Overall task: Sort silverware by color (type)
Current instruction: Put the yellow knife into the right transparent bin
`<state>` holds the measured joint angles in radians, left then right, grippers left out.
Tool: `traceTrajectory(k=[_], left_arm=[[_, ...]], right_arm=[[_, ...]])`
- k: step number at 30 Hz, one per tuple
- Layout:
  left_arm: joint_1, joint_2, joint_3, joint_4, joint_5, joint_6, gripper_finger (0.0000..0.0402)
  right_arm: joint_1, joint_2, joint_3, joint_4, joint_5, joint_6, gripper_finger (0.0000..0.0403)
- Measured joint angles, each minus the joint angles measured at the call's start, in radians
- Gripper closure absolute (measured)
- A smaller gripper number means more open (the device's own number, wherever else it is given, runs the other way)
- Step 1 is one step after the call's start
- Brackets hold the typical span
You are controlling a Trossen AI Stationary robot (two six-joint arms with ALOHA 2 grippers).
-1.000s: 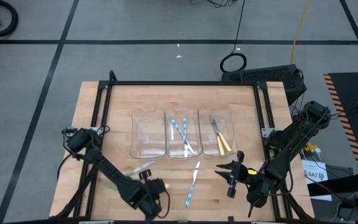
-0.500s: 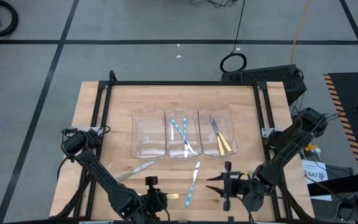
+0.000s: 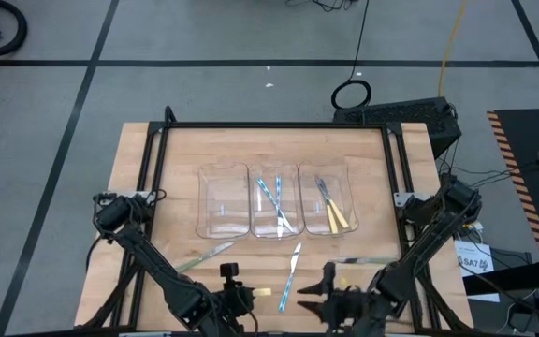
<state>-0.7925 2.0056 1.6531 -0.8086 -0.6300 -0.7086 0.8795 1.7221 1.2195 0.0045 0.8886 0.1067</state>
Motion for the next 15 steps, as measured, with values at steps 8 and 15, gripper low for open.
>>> traceTrajectory(k=[8,15], left_arm=[[0.0,0.0,0.0,0.004,-0.051,0.008,0.033],[0.0,0.0,0.0,0.07,-0.054,0.039,0.033]], right_arm=[[-0.029,0.144,0.247,-0.189,0.048,-0.022,0.0182],[-0.084,0.198,0.288,-0.189,-0.042,-0.008,0.0159]])
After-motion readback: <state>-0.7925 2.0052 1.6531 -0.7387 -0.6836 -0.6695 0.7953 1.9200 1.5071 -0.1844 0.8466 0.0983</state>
